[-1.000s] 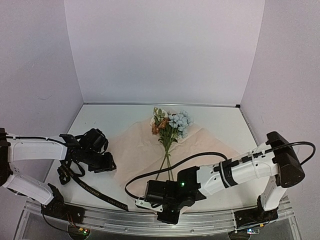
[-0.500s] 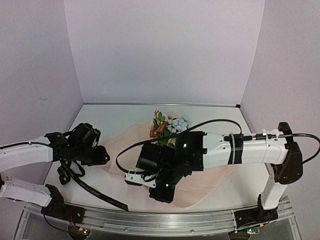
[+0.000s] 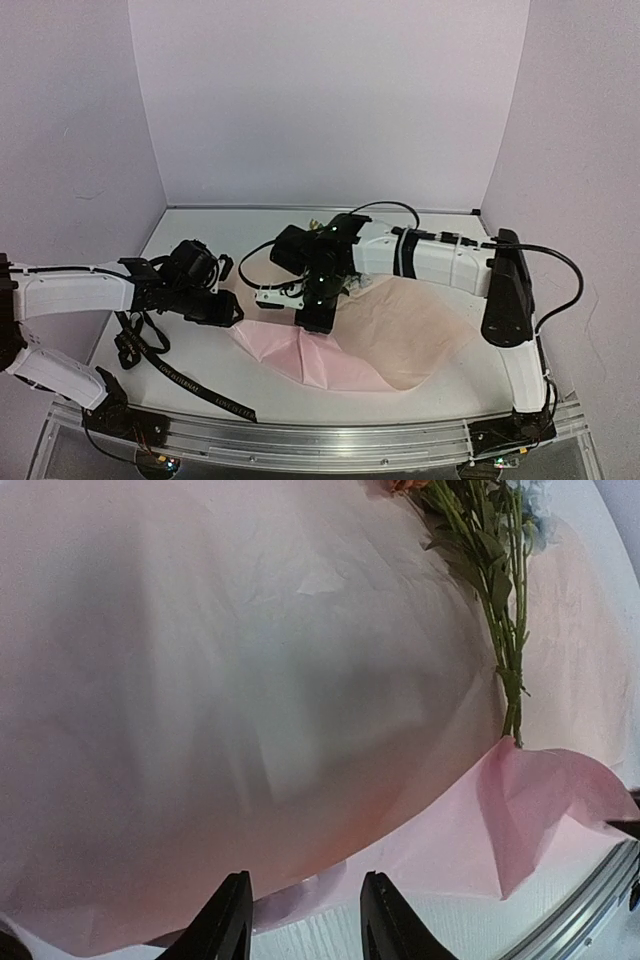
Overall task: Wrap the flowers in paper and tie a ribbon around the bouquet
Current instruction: Fold the bottom corner of the flattened wrapping paper at the center of the board.
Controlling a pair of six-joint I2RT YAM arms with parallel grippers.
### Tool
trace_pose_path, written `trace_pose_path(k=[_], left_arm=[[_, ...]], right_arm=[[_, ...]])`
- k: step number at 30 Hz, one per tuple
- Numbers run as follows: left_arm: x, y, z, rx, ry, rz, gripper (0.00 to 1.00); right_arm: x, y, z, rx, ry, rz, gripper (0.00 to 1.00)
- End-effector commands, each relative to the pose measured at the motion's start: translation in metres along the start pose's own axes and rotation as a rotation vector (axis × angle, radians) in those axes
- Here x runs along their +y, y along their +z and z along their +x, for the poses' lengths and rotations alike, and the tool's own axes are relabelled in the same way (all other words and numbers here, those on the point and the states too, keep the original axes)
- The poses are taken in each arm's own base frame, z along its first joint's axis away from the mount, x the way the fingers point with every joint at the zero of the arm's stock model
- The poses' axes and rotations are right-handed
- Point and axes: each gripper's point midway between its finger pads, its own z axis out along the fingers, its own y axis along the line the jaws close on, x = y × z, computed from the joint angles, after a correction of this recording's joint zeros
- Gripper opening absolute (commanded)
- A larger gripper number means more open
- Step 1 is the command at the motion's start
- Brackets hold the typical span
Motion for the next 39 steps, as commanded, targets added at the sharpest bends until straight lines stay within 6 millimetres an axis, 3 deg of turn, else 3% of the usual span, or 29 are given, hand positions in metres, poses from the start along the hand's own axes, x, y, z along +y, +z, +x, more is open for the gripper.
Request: trace_pose_path(k=[1,4,8,11,16,19,23,28,34,39], left_arm=[[-0.018,0.008,-0.027,-0.044,0.070,0.035,0.39],[-0.013,0.014,-0.034,-0.048,0.062,-0.016,0.39],[0.003,0.020,-0.039,-0.052,0.008,-0.093,0.40],[0.014,0.030,-0.030,-0.008,-0.030,-0.133,0.38],[0.029,0.042,-0.001,0.063,-0.088,-0.165,0.35],[0.035,0.040,0.011,0.077,-0.108,-0.166,0.35],[0.043,0.032,0.023,0.081,-0.131,-0.183,0.35],[0.049,0.035,0.034,0.104,-0.153,-0.200,0.31],[0.054,0.039,0.039,0.126,-0.177,-0.228,0.26],[0.060,0.042,0.046,0.150,-0.194,-0.259,0.24]], right_arm=[[-0.028,0.017,-0.013,-0.013,-0.098,0.101,0.00],[-0.035,0.017,-0.016,-0.035,-0.087,0.143,0.02],[-0.040,0.004,-0.019,-0.101,-0.042,0.185,0.16],[-0.047,-0.002,-0.023,-0.141,0.025,0.196,0.28],[-0.053,-0.008,-0.017,-0.178,0.209,0.117,0.36],[-0.050,-0.010,-0.013,-0.189,0.268,0.073,0.43],[-0.050,-0.014,-0.011,-0.195,0.315,0.060,0.61],[-0.052,-0.025,0.002,-0.189,0.387,0.070,0.79],[-0.053,-0.045,0.020,-0.196,0.497,0.043,0.90],[-0.054,-0.067,0.039,-0.225,0.706,-0.085,0.95]])
